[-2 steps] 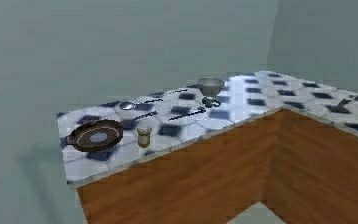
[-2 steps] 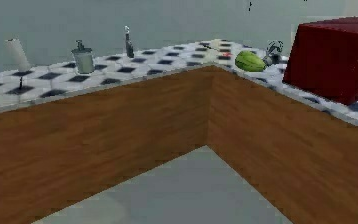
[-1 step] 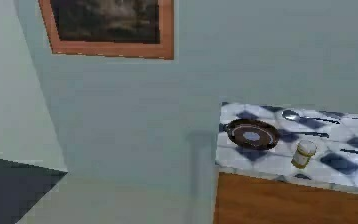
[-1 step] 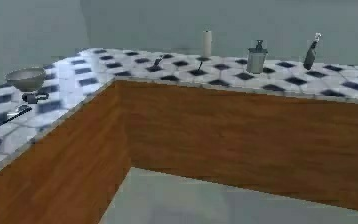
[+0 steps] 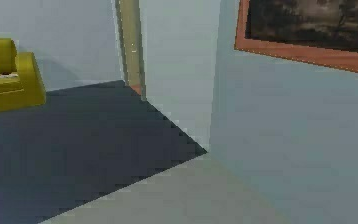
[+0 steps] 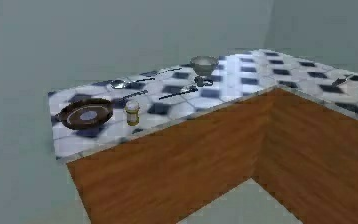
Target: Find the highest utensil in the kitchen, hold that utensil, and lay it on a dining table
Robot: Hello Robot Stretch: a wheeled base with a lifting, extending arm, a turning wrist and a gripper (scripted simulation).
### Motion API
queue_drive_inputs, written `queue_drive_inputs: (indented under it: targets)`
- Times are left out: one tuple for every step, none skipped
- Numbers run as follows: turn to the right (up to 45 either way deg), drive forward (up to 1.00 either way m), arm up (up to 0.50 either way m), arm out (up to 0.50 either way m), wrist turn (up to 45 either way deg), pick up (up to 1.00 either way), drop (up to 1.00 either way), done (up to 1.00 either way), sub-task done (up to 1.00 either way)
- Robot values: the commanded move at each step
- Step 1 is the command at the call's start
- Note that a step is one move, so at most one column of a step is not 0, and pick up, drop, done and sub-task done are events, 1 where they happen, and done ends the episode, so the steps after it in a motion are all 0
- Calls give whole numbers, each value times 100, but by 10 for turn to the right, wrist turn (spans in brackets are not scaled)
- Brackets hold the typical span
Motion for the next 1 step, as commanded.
queue_drive_inputs:
  targets:
    - [-210, 0, 0, 0, 0, 0, 0, 0, 0]
